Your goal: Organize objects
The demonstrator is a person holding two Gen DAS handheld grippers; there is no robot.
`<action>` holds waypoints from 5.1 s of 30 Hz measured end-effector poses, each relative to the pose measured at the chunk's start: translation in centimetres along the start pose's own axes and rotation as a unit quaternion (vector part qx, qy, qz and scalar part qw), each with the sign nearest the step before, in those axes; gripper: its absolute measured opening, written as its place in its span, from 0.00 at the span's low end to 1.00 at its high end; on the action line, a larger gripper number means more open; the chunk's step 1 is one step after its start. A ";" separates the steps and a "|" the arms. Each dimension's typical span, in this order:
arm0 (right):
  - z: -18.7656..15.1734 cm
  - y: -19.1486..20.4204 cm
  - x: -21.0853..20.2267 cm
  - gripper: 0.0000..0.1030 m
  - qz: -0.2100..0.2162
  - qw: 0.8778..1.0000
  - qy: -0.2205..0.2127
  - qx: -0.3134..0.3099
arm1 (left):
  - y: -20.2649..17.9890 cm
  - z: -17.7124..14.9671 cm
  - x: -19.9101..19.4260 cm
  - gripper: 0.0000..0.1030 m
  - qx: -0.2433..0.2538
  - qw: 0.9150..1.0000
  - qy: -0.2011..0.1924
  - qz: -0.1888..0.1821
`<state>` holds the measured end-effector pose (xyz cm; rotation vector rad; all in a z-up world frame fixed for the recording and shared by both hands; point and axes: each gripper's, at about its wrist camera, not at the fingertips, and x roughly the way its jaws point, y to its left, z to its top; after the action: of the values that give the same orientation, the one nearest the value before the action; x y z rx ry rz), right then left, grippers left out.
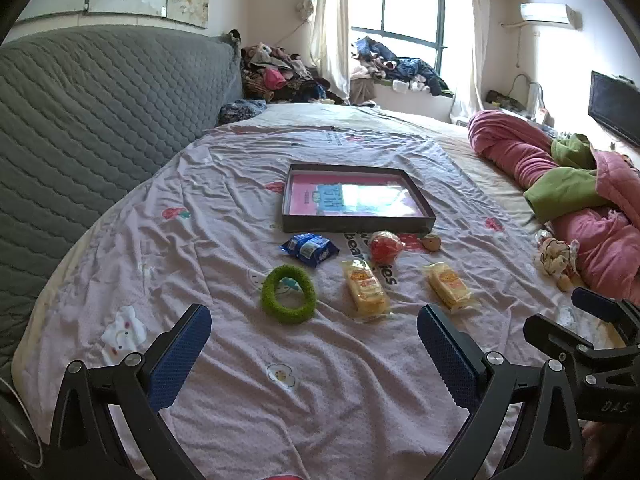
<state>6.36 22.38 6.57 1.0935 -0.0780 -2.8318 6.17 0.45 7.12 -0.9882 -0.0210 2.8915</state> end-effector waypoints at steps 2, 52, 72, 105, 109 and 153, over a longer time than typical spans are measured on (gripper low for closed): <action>0.0 0.0 0.0 1.00 0.002 1.000 0.000 0.001 | 0.0 0.0 0.0 1.00 0.001 1.000 -0.001 0.000; 1.6 0.0 -1.6 1.00 0.007 1.000 -0.008 0.001 | 0.2 1.2 -0.5 1.00 -0.004 1.000 -0.008 0.001; 2.5 0.4 4.7 1.00 0.005 0.999 0.033 -0.007 | 2.1 1.8 6.2 1.00 -0.028 0.999 0.027 -0.001; 1.4 -2.9 15.9 1.00 0.002 0.994 0.107 0.026 | 3.6 -0.8 18.7 1.00 -0.045 0.991 0.123 0.012; 1.3 -3.6 17.0 1.00 0.001 0.993 0.114 0.033 | 3.6 -1.1 19.9 1.00 -0.042 0.991 0.128 0.015; 1.0 -6.1 21.3 0.63 -0.025 0.989 0.142 0.032 | 2.2 -1.8 24.0 0.65 -0.015 0.990 0.140 0.002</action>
<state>-10.47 25.95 -7.42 1.5189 -0.1199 -2.7002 -11.78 0.24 -9.03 -1.3907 -0.0449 2.7347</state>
